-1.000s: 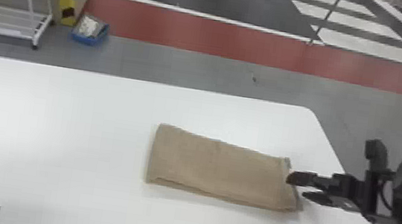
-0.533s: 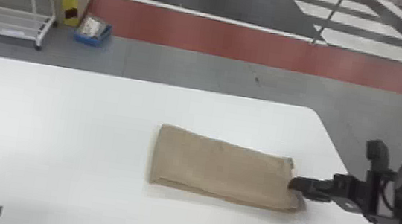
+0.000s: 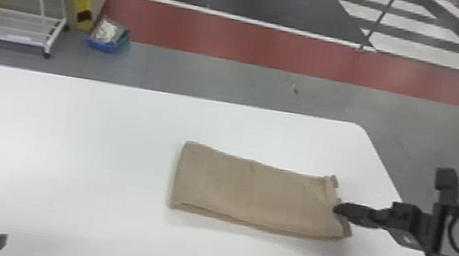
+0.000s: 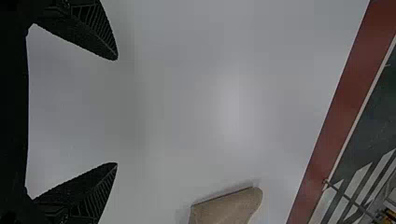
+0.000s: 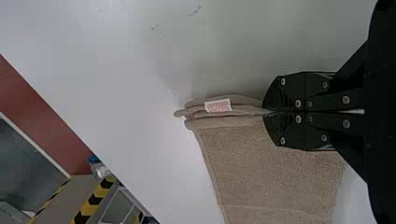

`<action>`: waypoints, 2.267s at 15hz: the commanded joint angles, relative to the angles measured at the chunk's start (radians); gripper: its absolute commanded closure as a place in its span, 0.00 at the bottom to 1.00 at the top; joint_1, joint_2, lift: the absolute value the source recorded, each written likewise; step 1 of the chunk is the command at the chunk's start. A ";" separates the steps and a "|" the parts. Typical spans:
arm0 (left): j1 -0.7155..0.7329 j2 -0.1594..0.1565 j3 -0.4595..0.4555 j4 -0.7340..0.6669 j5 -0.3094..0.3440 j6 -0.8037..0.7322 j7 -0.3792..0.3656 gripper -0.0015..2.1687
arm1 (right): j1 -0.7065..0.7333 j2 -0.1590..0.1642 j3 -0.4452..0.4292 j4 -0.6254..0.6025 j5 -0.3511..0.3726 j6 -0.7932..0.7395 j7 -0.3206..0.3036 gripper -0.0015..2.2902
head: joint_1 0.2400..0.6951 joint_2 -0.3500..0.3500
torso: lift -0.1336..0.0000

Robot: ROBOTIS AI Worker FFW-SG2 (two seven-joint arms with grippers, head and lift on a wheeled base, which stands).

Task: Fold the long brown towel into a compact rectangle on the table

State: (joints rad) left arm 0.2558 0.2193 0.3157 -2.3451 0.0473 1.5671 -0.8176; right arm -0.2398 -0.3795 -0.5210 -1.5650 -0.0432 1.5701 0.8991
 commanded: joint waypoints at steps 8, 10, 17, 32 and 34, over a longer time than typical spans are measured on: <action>0.000 0.000 -0.010 -0.006 -0.004 0.004 0.002 0.03 | 0.079 -0.029 -0.241 -0.264 -0.205 0.002 0.029 0.62 | 1.00 0.13 | 0.07; 0.000 -0.002 -0.013 -0.006 -0.004 0.004 0.002 0.03 | 0.054 -0.036 -0.243 -0.270 -0.207 0.002 0.023 0.62 | 1.00 0.09 | 0.07; 0.010 -0.002 -0.001 -0.019 -0.003 0.004 0.000 0.03 | -0.016 0.053 -0.096 -0.259 -0.198 0.002 -0.032 0.62 | 1.00 0.14 | 0.07; 0.023 0.002 0.031 -0.016 0.005 0.004 -0.005 0.03 | 0.002 0.205 0.016 -0.187 -0.172 0.002 -0.137 0.62 | 1.00 0.46 | 0.07; 0.023 0.002 0.031 -0.014 0.005 0.004 -0.005 0.03 | 0.010 0.215 -0.027 -0.187 -0.205 -0.006 -0.146 0.62 | 1.00 0.45 | 0.07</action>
State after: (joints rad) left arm 0.2795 0.2209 0.3467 -2.3607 0.0520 1.5671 -0.8223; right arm -0.2365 -0.1709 -0.5188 -1.7521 -0.2250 1.5697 0.7564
